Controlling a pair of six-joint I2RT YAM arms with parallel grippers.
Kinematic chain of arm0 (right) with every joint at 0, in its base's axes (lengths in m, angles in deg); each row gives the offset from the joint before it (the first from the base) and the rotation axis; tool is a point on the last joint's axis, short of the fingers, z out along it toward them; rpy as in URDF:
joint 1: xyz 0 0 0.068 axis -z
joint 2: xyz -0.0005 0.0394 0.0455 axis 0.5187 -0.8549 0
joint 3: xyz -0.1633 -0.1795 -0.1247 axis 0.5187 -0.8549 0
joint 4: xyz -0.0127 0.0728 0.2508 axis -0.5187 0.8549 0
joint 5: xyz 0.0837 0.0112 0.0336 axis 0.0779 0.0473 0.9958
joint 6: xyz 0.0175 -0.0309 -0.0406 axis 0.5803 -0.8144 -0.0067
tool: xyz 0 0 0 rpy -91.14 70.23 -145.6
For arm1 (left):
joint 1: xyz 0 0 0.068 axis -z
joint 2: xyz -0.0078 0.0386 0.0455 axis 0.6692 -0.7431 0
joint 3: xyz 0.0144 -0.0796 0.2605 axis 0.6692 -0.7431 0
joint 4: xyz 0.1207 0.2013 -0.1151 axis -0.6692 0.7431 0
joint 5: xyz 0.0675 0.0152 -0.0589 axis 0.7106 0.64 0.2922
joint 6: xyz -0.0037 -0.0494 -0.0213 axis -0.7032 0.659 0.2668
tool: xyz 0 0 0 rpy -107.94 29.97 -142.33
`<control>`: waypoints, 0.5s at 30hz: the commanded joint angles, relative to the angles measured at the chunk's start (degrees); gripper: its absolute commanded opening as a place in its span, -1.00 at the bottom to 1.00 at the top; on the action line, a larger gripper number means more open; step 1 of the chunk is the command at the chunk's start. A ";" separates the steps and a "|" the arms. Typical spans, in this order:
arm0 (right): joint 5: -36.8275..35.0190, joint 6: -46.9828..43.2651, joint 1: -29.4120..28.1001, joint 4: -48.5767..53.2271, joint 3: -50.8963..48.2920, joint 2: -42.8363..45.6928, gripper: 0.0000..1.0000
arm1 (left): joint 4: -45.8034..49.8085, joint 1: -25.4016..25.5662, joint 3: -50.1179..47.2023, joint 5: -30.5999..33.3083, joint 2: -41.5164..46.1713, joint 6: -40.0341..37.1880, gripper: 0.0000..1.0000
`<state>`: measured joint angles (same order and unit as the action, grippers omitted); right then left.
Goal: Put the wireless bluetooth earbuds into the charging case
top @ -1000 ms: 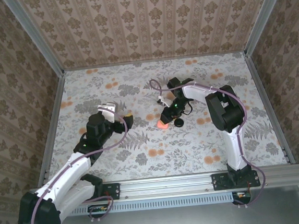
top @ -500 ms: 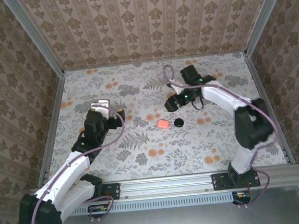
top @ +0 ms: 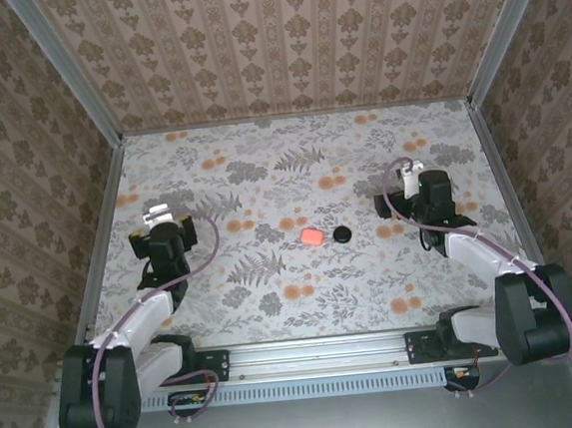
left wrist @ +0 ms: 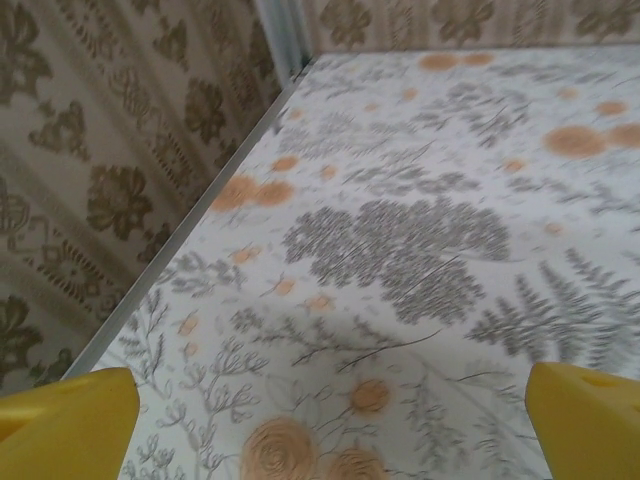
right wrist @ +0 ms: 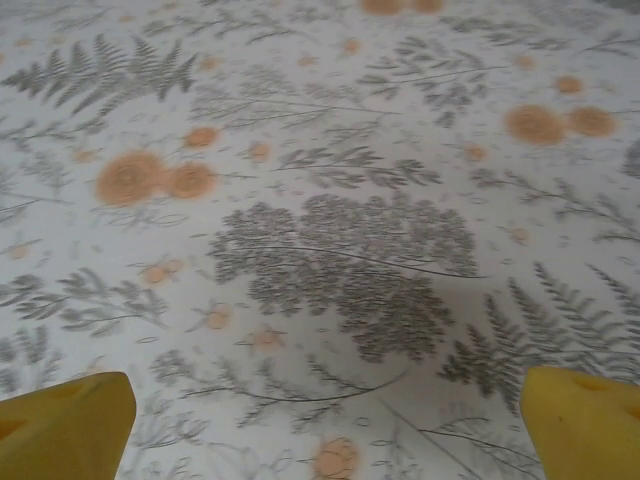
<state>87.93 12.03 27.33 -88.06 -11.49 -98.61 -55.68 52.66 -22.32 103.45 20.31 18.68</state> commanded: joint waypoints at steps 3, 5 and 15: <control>-4.28 0.94 1.87 -18.51 -6.15 -1.33 1.00 | -15.35 -1.65 -2.35 1.36 -6.87 -1.27 1.00; -4.12 0.77 2.03 -23.84 -8.07 -3.44 1.00 | -17.37 -2.53 -1.03 -0.64 -9.76 -2.19 0.99; 1.99 0.07 2.08 -41.70 -10.81 -15.81 1.00 | -37.20 -1.51 -0.54 -5.68 -24.68 -10.41 1.00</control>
<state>87.49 11.99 29.29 -120.76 -20.87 -111.83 -82.85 50.65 -23.17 100.52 -3.25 12.19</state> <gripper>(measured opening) 0.999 0.997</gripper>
